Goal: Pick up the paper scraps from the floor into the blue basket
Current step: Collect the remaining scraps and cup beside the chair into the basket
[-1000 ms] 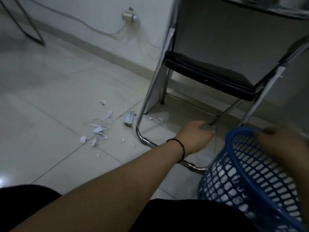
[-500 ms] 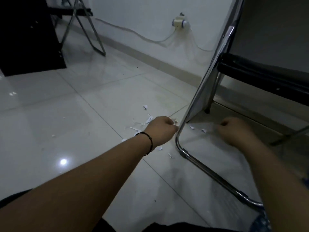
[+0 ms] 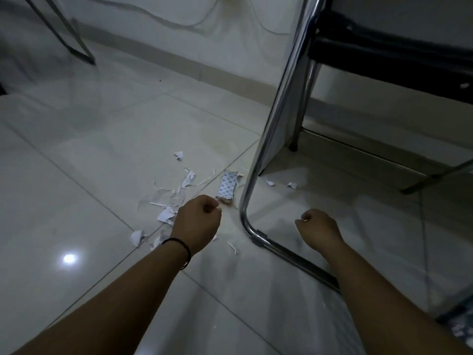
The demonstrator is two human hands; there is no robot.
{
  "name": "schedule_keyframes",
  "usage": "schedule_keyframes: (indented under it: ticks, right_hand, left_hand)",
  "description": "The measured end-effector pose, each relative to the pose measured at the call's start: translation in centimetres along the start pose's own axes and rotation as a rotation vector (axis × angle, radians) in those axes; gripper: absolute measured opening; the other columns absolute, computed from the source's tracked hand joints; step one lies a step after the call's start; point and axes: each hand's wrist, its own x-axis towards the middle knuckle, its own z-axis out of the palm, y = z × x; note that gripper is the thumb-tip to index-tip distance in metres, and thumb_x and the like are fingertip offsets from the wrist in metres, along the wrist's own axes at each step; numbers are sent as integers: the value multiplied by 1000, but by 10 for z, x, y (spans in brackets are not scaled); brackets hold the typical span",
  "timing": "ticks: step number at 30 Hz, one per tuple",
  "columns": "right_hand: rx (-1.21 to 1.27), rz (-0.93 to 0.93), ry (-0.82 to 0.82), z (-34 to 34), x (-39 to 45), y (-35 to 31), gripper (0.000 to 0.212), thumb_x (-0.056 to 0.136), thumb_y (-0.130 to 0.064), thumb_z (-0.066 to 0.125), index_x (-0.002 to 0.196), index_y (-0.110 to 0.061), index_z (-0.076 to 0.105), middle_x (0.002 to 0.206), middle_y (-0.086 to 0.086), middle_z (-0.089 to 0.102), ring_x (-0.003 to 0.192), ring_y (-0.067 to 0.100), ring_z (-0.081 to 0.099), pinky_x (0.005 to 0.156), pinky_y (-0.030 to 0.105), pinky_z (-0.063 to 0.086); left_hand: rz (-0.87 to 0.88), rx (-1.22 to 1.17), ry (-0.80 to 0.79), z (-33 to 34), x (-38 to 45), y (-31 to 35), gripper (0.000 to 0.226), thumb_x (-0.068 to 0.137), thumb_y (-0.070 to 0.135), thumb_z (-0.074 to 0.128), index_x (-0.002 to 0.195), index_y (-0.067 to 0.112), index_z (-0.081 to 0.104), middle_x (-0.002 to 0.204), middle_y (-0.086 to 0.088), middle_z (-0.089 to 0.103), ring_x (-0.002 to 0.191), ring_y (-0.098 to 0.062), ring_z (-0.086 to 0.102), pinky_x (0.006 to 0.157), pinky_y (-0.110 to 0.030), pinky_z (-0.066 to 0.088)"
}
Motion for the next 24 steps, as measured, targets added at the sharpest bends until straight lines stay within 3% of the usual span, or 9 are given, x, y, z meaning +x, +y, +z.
schedule_keyframes:
  ticks: [3,8,11,14,16,18,20,22,24]
  right_hand:
    - [-19,-29,0,13,32,2,43,90,-27,53,128,-8,52,134,12,53,120,28,50,94,26,39]
    - [-41,-88,66,32,93,-7,48,88,-17,54,135,-6,47,141,15,46,126,28,46,102,26,35]
    - [-124,-149,75,43,130,-12,51,88,-9,49,138,-7,41,145,18,37,130,30,40,104,28,32]
    - [-203,-152,46,51,157,-14,60,90,-8,46,146,-9,24,153,22,17,139,31,24,108,30,27]
    - [-243,-148,34,56,166,-13,60,90,-6,43,146,-10,24,151,23,19,137,36,27,109,37,30]
    - [-321,-185,49,61,168,-8,51,90,-3,41,140,-5,36,143,26,34,129,37,37,106,39,35]
    - [-401,-279,156,70,164,-5,34,87,3,41,117,3,55,124,28,50,111,36,51,94,37,41]
    - [-419,-328,260,78,158,-7,25,83,8,42,99,4,61,111,26,54,99,35,54,81,34,43]
    - [-336,-359,322,83,154,-12,28,82,11,42,101,5,61,109,27,52,95,36,54,75,34,41]
  left_hand:
    - [12,18,14,12,19,-20,10,84,20,59,89,17,67,90,0,69,86,-15,61,80,-25,46]
    - [114,98,39,28,35,-56,12,86,17,58,94,17,67,93,5,64,86,-6,54,78,-18,36]
    - [184,195,25,35,44,-68,18,87,18,58,104,18,65,103,4,62,92,-7,51,82,-16,33]
    - [290,284,-5,43,63,-69,30,88,19,57,118,18,60,119,0,59,110,-15,51,93,-20,34]
    - [374,377,-40,49,80,-65,41,87,19,56,128,17,53,127,-1,55,118,-18,48,98,-24,33]
    - [432,474,-70,56,96,-59,51,87,17,56,136,18,44,135,-2,50,122,-19,44,101,-26,33]
    - [454,557,-99,65,108,-56,56,87,15,54,140,18,39,139,-2,47,125,-20,42,102,-28,33]
    - [470,647,-129,73,119,-55,52,87,13,51,138,17,43,136,-5,50,123,-23,45,102,-34,37]
    - [478,746,-163,80,126,-56,37,89,15,48,125,18,55,123,-5,59,114,-24,52,97,-36,41]
